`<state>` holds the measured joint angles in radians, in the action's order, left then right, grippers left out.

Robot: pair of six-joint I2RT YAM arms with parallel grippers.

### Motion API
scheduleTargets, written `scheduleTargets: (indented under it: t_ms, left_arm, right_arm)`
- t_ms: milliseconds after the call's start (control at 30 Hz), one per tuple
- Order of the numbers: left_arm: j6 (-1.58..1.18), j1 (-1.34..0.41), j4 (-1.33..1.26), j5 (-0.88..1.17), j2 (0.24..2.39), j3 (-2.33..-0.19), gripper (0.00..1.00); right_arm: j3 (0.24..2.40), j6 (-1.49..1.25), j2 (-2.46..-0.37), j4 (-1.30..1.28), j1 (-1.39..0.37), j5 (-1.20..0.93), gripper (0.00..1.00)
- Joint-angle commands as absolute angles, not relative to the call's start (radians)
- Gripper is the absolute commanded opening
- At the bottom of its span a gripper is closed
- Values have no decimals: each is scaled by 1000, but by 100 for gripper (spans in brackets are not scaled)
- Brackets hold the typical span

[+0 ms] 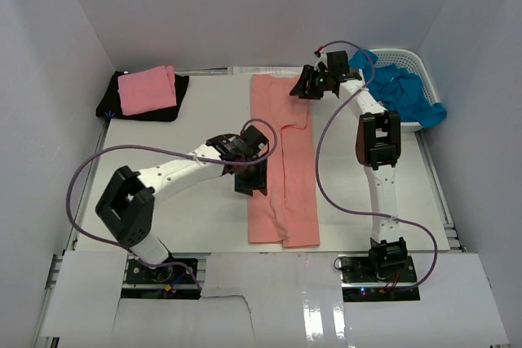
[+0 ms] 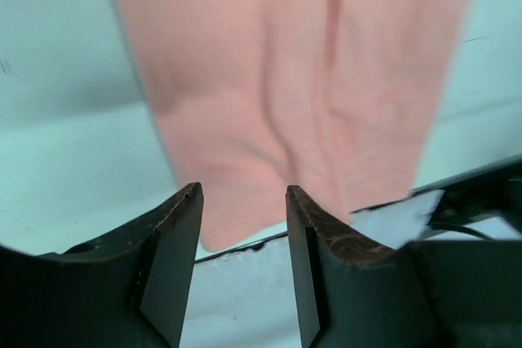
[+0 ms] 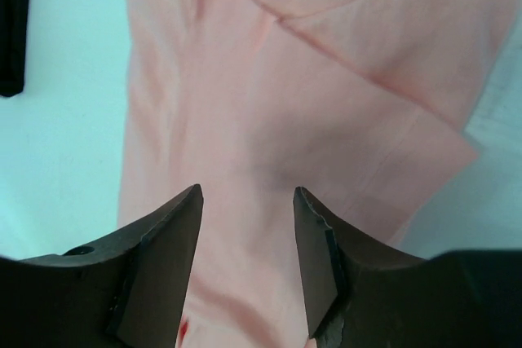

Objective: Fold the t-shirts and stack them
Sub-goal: Rotate the tshirt 90 degrees

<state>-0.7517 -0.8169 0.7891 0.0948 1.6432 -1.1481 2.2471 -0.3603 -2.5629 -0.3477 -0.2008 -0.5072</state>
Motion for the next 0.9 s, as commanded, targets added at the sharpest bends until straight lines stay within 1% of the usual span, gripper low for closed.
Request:
scheduleTargets:
  t_ms: [0,33,67,100,133,167,233,267,333,367,400,433,467,500,600,633,700,867]
  left_arm:
    - [-720,-789,821,-26,1477,-1285,56]
    - [-706,-782,818,-29,1471,-1322,57]
    - [-690,-775,815,-29,1471,-1337,57]
    - [-674,-763,813,-25,1488,-1350,58]
    - [-648,-758,810,-23,1500,-1357,57]
    - [-640,-746,807,-18,1528,-1362,57]
    - [-623,-729,782,-8,1551,-1352,57]
    - [-620,-720,743,-2,1558,-1341,57]
    - [-612,-677,672,102,1569,-1287,57]
    - [-614,-660,576,154,1569,-1260,57]
    - [-617,-629,528,211,1571,-1206,57]
    - [-630,-620,475,327,1581,-1181,57]
    - [-638,-617,390,374,1589,-1161,57]
    - [-644,-618,364,458,1598,-1138,57]
    - [-676,-638,266,560,1634,-1102,56]
    - [-680,-649,249,584,1637,-1080,56]
    - [-683,-682,215,597,1634,-1060,56]
    - [-695,-703,201,597,1611,-988,56]
  right_arm:
    - [2179,-347,-2320,-285,-190,-583,54]
    - [2070,-344,-2274,-285,-190,-603,53]
    - [2007,-341,-2231,-285,-190,-620,52]
    - [1938,-339,-2139,-290,-190,-636,52]
    - [1784,-337,-2088,-291,-192,-655,51]
    - [1702,-330,-1989,-288,-193,-664,51]
    - [1530,-319,-1881,-272,-196,-652,52]
    - [1353,-322,-1777,-250,-196,-647,52]
    - [1209,-327,-1689,-204,-198,-650,51]
    - [1109,-325,-1627,-206,-198,-655,50]
    - [1067,-322,-1603,-210,-199,-663,48]
    - [1030,-321,-1577,-221,-201,-682,44]
    - [991,-318,-1531,-222,-204,-696,38]
    - [924,-316,-1510,-225,-216,-706,26]
    - [801,-327,-1415,-224,-239,-729,10]
    - [773,-336,-1392,-218,-242,-750,8]
    - [703,-368,-1336,-190,-265,-784,8]
    - [621,-422,-1250,-160,-343,-798,8]
